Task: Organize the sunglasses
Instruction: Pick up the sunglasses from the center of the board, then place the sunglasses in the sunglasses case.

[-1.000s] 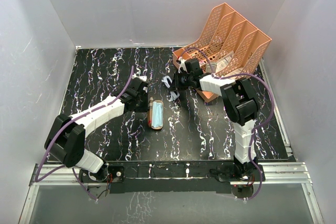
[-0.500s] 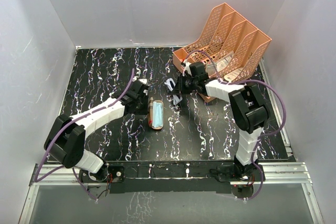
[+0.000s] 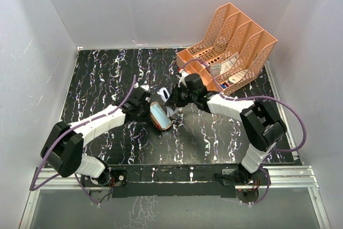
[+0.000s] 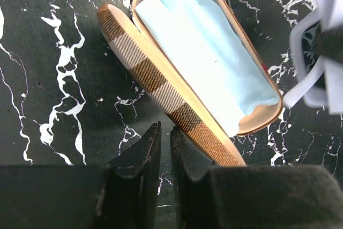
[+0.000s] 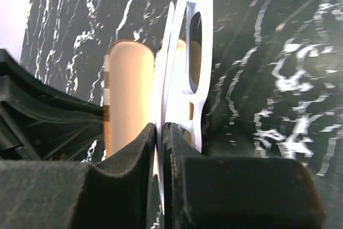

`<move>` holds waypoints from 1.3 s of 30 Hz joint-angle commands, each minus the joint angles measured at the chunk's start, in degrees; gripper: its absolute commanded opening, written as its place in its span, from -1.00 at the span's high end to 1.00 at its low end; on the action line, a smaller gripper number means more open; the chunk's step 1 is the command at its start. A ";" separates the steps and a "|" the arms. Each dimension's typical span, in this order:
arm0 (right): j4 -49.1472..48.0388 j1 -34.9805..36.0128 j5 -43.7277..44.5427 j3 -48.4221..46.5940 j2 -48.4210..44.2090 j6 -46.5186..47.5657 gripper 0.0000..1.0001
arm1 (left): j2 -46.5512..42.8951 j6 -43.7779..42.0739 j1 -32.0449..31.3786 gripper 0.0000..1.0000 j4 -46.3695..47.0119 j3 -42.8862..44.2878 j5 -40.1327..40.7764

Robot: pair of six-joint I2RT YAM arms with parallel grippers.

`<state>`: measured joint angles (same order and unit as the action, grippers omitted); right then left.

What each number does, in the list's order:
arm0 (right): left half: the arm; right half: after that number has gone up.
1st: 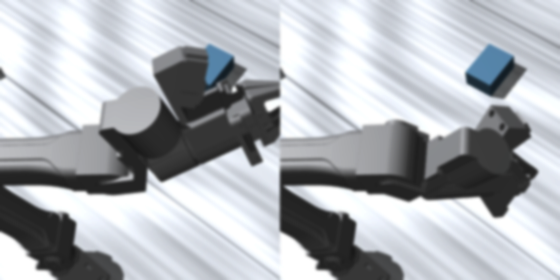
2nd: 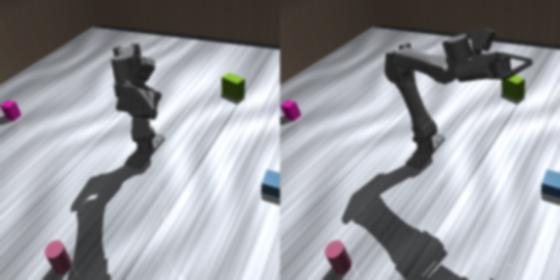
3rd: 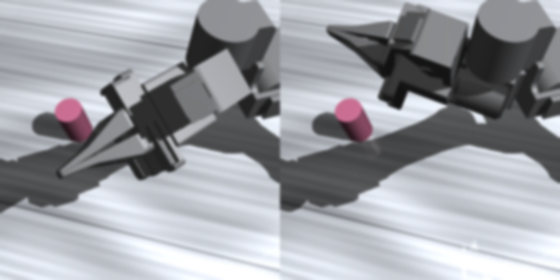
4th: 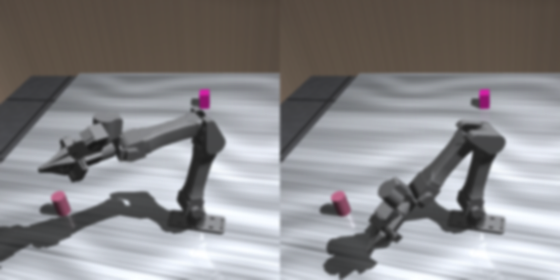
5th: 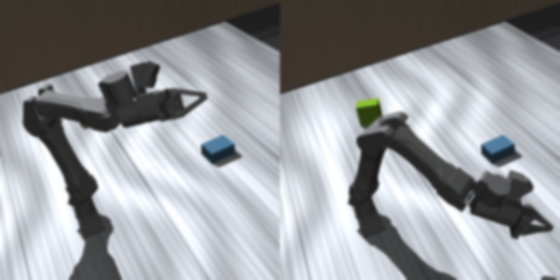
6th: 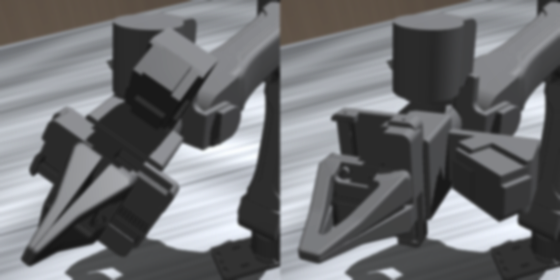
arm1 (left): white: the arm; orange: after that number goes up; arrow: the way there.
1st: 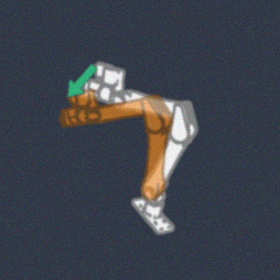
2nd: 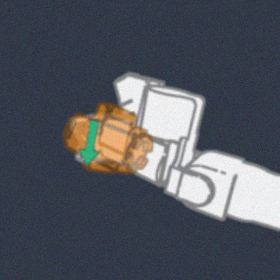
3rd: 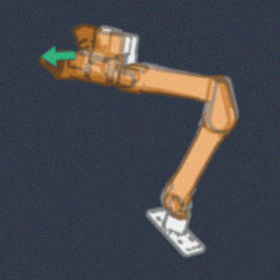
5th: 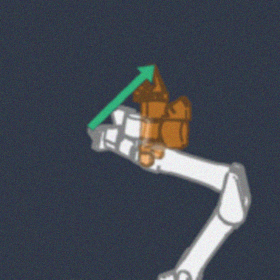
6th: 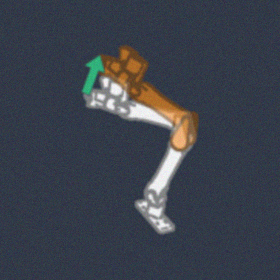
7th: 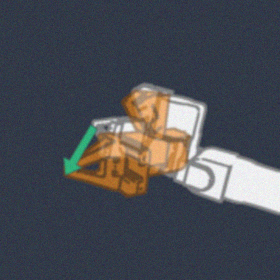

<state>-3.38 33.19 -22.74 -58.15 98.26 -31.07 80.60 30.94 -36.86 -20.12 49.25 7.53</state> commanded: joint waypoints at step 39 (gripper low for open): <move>-5.94 7.81 1.88 4.14 -3.66 -0.68 1.00 | 2.59 -2.50 -0.40 0.74 1.29 1.91 4.71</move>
<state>-6.09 40.51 -19.88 -53.82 97.84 -32.88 82.43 29.56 -36.99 -19.31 48.99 10.98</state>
